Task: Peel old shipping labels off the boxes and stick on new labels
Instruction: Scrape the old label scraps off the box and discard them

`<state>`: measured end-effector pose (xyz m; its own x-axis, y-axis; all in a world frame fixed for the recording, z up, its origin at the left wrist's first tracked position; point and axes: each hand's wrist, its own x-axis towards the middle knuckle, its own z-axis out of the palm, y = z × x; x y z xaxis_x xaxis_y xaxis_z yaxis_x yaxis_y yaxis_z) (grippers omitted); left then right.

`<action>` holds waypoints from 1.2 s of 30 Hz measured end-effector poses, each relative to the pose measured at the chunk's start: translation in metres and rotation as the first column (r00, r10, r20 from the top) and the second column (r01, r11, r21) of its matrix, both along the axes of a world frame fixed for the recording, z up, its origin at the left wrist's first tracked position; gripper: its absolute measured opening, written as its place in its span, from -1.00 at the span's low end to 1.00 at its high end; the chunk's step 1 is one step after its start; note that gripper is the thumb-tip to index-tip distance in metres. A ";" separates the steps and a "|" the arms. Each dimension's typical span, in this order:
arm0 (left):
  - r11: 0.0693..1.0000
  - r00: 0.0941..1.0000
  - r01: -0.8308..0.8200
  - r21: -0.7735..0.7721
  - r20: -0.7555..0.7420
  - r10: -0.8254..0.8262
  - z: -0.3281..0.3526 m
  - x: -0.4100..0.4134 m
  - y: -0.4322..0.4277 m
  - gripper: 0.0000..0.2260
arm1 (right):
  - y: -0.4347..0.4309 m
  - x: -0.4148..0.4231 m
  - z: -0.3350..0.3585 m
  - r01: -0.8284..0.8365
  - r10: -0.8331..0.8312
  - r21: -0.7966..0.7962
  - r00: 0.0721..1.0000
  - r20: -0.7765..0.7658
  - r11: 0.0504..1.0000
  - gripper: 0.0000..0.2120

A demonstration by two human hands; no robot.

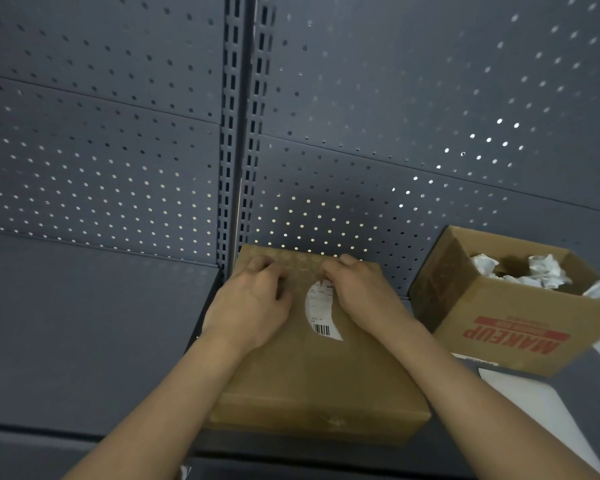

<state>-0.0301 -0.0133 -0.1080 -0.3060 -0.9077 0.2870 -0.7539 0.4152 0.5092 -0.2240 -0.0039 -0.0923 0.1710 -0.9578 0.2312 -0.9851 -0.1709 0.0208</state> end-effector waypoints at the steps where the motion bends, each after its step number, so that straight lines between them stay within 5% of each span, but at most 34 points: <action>1: 1.000 1.000 0.000 -0.001 -0.003 0.000 0.000 0.000 0.000 -0.71 | 0.000 0.000 0.001 0.000 0.000 0.016 1.000 0.009 1.000 -0.78; 11: 1.000 1.000 -0.006 0.013 0.003 0.006 0.001 0.000 0.001 -0.72 | 0.001 -0.011 0.006 0.004 -0.015 0.053 0.975 0.220 0.999 -0.87; 31: 1.000 1.000 -0.008 0.014 0.004 0.008 0.002 0.000 0.001 -0.73 | -0.002 -0.002 0.003 -0.014 0.014 0.028 1.000 -0.012 1.000 -0.86; 36: 1.000 1.000 -0.010 0.010 0.007 0.010 0.001 0.000 0.001 -0.74 | 0.008 -0.011 0.004 -0.069 0.057 0.048 0.975 0.215 0.996 -0.86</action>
<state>-0.0297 -0.0127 -0.1073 -0.2989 -0.9136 0.2757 -0.7616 0.4024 0.5079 -0.2348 0.0044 -0.0885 0.1840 -0.9588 0.2165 -0.9529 -0.2280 -0.1999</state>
